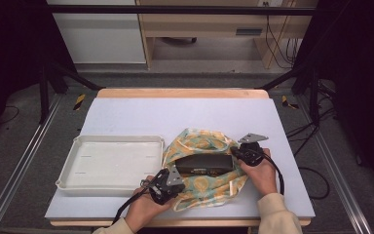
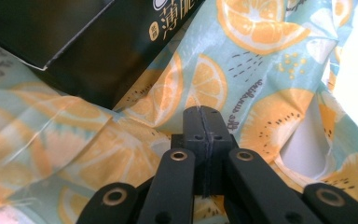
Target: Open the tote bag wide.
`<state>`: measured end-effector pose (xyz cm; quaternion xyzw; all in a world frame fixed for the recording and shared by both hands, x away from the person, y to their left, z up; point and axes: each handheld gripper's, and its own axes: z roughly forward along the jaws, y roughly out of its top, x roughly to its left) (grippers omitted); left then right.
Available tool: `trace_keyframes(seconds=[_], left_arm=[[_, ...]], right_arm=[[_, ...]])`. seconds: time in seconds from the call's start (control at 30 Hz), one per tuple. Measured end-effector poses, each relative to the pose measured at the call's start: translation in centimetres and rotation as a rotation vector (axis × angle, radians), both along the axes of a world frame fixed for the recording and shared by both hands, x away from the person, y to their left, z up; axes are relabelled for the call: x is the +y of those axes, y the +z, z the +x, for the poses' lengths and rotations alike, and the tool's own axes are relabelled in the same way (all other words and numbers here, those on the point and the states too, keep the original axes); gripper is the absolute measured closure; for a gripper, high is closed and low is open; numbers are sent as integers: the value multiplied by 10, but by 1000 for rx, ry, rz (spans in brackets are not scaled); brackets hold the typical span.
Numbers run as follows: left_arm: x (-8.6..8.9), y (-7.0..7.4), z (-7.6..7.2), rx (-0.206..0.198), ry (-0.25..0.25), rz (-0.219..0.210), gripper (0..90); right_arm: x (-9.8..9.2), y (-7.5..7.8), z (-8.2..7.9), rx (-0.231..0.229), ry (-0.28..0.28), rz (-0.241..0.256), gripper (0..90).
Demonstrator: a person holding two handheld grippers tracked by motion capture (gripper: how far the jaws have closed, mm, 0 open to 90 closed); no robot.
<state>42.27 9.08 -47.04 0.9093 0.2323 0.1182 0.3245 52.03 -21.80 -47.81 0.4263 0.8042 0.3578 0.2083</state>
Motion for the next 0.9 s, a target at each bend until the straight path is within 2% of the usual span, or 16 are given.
trace_keyframes(seconds=[0.07,0.27,0.57,0.63,0.73,0.87,0.9], left_arm=[[0,0,0,1,0,-1,900],[1,0,0,-1,1,2,900],[4,0,1,-9,1,9,900],[4,0,1,-13,-1,16,900],[4,0,0,-20,-5,17,900],[4,2,0,-13,-16,1,900],[4,2,0,-13,-16,1,900]], right_arm=[[-1,-2,2,11,-15,-2,900],[-2,-4,2,1,-39,-22,900],[-5,-5,-2,-4,-61,-22,900],[-7,-6,-7,0,-84,5,900],[-9,-3,-14,-42,-84,10,900],[-11,13,-27,-130,-116,20,900],[-11,13,-27,-130,-116,20,900]])
